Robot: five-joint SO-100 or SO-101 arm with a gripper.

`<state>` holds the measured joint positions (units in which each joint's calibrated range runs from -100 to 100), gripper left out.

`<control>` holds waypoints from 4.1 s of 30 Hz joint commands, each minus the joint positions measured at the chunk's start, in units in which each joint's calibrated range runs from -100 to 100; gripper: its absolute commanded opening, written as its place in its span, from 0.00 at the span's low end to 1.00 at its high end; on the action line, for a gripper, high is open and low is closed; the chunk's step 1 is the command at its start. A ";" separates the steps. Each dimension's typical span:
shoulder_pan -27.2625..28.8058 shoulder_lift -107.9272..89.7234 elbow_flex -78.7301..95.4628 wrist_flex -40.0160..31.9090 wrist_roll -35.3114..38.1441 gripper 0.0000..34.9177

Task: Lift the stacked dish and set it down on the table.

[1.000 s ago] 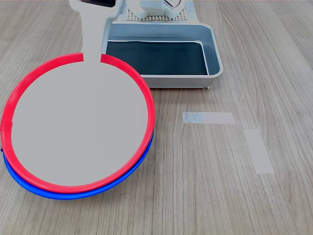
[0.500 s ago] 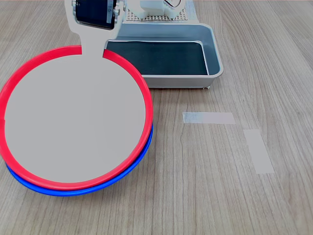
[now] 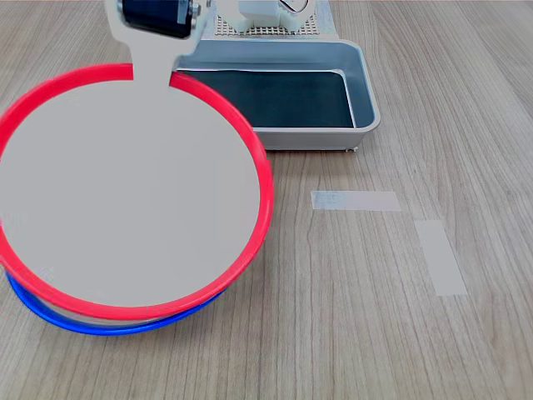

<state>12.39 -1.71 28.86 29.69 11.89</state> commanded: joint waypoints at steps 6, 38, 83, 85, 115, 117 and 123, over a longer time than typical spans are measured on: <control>-6.51 -11.64 -2.96 3.95 -3.17 0.00; -25.14 3.62 1.50 -7.61 -6.25 0.00; -26.46 -6.95 6.15 10.30 -6.11 0.29; -27.12 -8.74 6.15 12.28 -6.30 0.27; -25.42 -5.33 4.42 3.29 -7.62 0.00; -26.55 -5.42 3.87 3.29 -8.40 0.00; -28.53 -5.25 4.87 2.54 -9.38 0.00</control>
<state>-15.49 -6.73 35.39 33.28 2.66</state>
